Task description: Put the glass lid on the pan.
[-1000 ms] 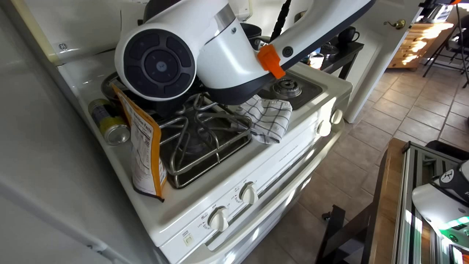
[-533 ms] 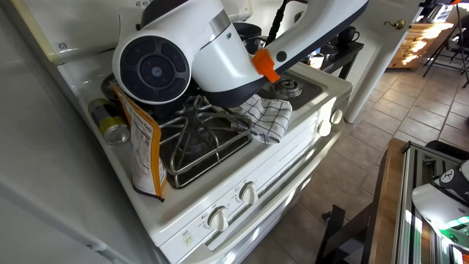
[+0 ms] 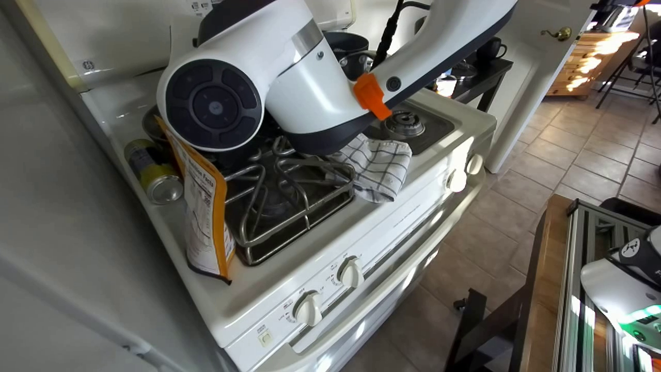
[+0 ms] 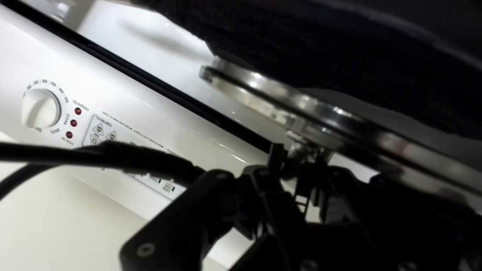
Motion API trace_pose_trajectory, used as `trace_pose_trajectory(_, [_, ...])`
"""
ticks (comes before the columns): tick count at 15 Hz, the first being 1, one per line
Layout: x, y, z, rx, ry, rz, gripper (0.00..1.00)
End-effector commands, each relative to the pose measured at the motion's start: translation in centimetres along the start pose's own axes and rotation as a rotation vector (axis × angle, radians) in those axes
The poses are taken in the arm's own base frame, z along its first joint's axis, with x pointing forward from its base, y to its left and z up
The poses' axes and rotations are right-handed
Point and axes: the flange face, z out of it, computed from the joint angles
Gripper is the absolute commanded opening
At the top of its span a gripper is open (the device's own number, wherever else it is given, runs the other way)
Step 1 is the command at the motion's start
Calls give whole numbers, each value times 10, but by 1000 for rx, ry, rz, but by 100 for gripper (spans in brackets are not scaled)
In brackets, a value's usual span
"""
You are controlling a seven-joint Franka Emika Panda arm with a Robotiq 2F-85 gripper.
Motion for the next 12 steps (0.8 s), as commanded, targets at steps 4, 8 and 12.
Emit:
trace_pose_trajectory(4, [-1, 0, -1, -15, -32, -8, 64])
trace_pose_trajectory(8, [19, 13, -18, 37, -18, 25, 96])
trace_pose_trajectory(12, [64, 64, -67, 102, 100, 177, 100])
